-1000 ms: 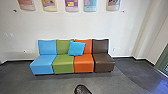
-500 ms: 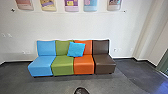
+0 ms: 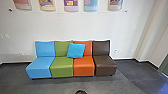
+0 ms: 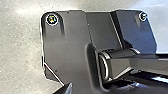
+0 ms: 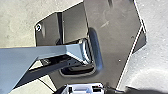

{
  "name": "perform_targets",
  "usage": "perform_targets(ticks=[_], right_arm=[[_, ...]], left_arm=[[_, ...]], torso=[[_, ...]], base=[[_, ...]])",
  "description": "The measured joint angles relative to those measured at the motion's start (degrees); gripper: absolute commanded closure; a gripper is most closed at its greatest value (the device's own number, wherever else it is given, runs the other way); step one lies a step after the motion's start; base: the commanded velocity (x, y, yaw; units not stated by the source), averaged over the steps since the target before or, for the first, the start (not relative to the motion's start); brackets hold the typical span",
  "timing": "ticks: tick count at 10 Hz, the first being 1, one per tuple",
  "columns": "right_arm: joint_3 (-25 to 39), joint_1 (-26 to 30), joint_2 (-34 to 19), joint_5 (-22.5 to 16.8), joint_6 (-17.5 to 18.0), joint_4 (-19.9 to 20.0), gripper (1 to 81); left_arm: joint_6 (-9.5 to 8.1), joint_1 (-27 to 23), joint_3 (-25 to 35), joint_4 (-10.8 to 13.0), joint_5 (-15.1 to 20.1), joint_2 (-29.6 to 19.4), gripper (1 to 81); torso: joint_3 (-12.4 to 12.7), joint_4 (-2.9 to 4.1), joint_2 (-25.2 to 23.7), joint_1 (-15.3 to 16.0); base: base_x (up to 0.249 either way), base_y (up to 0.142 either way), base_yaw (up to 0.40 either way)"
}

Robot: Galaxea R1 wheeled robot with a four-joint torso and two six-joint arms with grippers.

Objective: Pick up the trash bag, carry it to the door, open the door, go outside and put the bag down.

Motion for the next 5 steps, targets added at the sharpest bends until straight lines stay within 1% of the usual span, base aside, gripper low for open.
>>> perform_targets(ticks=[5], right_arm=[[0.0,0.0,0.04,0.0,0.0,0.0,1.0]], left_arm=[[0.0,0.0,0.0,-0.02,0.0,0.0,1.0]], torso=[[0.0,0.0,0.0,0.0]], base=[[0.125,0.0,0.0]])
